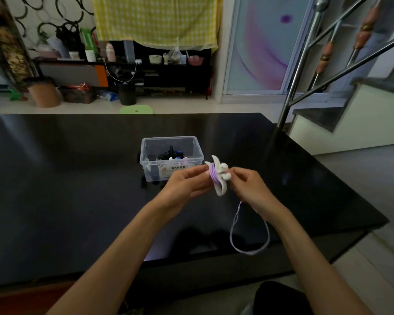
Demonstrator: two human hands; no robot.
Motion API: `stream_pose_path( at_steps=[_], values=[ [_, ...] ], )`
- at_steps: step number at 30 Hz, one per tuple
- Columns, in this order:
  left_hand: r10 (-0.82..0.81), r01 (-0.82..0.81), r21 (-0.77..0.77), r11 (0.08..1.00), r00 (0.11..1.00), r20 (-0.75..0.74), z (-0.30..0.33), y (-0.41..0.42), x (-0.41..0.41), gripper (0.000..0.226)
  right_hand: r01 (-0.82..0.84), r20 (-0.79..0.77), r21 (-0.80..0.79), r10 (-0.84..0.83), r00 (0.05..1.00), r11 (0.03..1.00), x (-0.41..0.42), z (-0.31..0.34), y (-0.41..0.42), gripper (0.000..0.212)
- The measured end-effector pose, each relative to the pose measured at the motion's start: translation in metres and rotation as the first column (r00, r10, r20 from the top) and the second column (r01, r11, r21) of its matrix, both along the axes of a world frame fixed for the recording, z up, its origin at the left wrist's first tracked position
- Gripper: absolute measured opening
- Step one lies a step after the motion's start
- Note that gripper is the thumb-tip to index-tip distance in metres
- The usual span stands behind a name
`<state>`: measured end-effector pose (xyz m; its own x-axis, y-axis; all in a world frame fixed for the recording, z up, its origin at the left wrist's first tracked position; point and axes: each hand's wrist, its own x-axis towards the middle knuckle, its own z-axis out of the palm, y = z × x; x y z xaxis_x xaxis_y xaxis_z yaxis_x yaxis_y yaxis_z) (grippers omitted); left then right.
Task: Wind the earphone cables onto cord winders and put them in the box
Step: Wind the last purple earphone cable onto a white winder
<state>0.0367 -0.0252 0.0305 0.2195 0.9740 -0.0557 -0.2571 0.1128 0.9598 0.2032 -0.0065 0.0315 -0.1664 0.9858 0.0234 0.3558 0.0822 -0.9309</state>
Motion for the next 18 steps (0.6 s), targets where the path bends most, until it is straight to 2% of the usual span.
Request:
stream_pose_path(
  at_steps=[2, 4, 9, 13, 18],
  values=[
    [0.086, -0.075, -0.088, 0.993, 0.988, 0.129, -0.003, 0.002, 0.003, 0.026, 0.000, 0.152, 0.113, -0.017, 0.988, 0.994, -0.008, -0.006, 0.002, 0.028],
    [0.131, -0.102, -0.145, 0.984, 0.969, 0.207, -0.006, 0.003, 0.005, 0.028, 0.008, 0.227, 0.163, -0.046, 0.973, 0.987, -0.011, -0.009, 0.004, 0.027],
    [0.302, -0.212, -0.275, 0.938, 0.890, 0.343, -0.009, 0.009, 0.003, 0.036, -0.026, 0.334, 0.134, -0.020, 0.942, 0.991, -0.010, -0.011, 0.002, 0.023],
    [0.377, -0.314, -0.259, 0.913, 0.894, 0.244, -0.014, 0.009, 0.001, 0.037, -0.048, 0.330, 0.135, 0.001, 0.944, 0.990, -0.012, -0.006, -0.002, 0.022],
    [0.428, -0.422, -0.086, 0.903, 0.901, 0.071, -0.016, 0.009, 0.007, 0.015, -0.021, 0.342, 0.130, -0.025, 0.939, 0.991, -0.013, -0.005, -0.003, 0.021]
  ],
)
